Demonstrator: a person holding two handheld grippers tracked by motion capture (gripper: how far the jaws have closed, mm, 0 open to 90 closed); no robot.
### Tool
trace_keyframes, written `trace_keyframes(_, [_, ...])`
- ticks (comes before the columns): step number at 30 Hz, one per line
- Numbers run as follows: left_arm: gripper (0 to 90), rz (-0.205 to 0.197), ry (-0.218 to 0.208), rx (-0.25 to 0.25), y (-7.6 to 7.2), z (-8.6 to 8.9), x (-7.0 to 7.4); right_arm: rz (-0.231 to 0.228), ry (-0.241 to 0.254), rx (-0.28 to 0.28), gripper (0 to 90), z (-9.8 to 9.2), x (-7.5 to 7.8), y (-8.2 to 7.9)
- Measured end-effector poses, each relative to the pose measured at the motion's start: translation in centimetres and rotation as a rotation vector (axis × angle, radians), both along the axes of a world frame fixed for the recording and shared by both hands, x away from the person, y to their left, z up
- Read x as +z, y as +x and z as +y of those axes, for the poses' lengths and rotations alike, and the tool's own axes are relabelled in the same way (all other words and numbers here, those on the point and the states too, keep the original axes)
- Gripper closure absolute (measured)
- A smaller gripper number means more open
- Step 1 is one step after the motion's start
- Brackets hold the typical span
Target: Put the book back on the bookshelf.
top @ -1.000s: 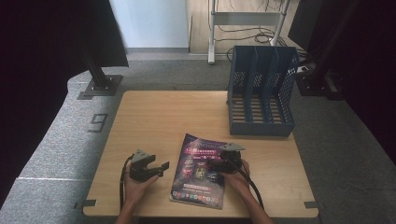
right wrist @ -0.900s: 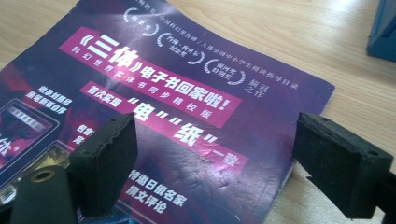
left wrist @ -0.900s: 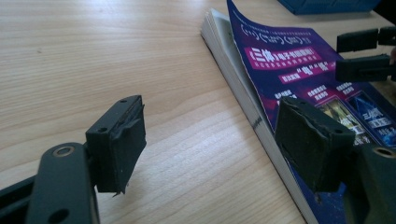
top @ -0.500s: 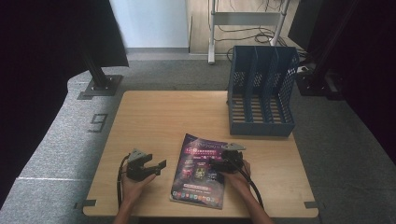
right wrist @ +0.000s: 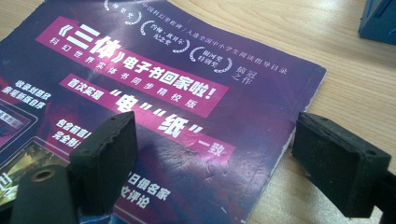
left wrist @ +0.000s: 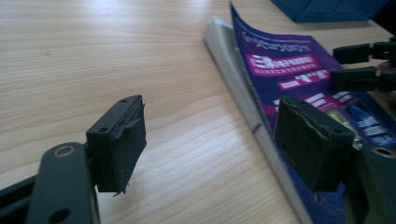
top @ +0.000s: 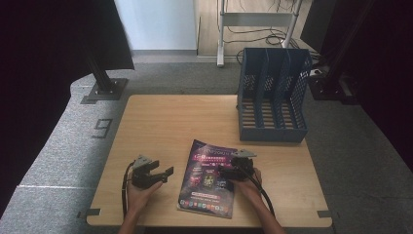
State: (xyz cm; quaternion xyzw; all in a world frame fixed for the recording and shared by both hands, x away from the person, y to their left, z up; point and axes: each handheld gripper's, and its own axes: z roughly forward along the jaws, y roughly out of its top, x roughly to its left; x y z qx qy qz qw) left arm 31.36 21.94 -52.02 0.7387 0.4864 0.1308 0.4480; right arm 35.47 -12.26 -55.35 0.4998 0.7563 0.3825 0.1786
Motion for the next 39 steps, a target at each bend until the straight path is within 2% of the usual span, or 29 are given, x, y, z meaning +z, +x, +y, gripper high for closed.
trace_keyframes(6, [24.8, -0.003, 0.033, -0.024, 0.3, -1.5, 0.3, 0.000, 0.002, 0.005, 14.6, -0.1, 0.0, 0.0])
trace_keyframes(15, [23.7, 0.008, 0.026, -0.020, 1.9, -2.8, 0.5, -0.005, 0.007, -0.009, 17.6, -0.1, 0.0, 0.0])
trace_keyframes(22, [23.2, 0.037, 0.049, -0.054, 3.1, -4.8, -0.1, -0.003, 0.008, -0.005, 17.9, -0.2, 0.0, 0.0])
trace_keyframes(26, [23.3, 0.042, 0.044, -0.059, 3.7, -6.0, -0.1, -0.003, 0.008, -0.003, 17.9, -0.2, 0.0, 0.0])
trace_keyframes(28, [23.2, 0.051, 0.060, -0.061, 4.0, -6.4, -0.2, -0.002, 0.009, -0.002, 18.1, -0.2, 0.0, 0.0])
trace_keyframes(32, [23.1, 0.064, 0.065, -0.059, 4.5, -7.0, -0.5, -0.002, 0.011, 0.000, 18.0, -0.2, 0.0, 0.1])
trace_keyframes(39, [22.1, 0.072, 0.106, -0.066, 4.8, -8.3, -0.8, -0.002, 0.011, 0.004, 18.2, -0.3, 0.0, 0.1])
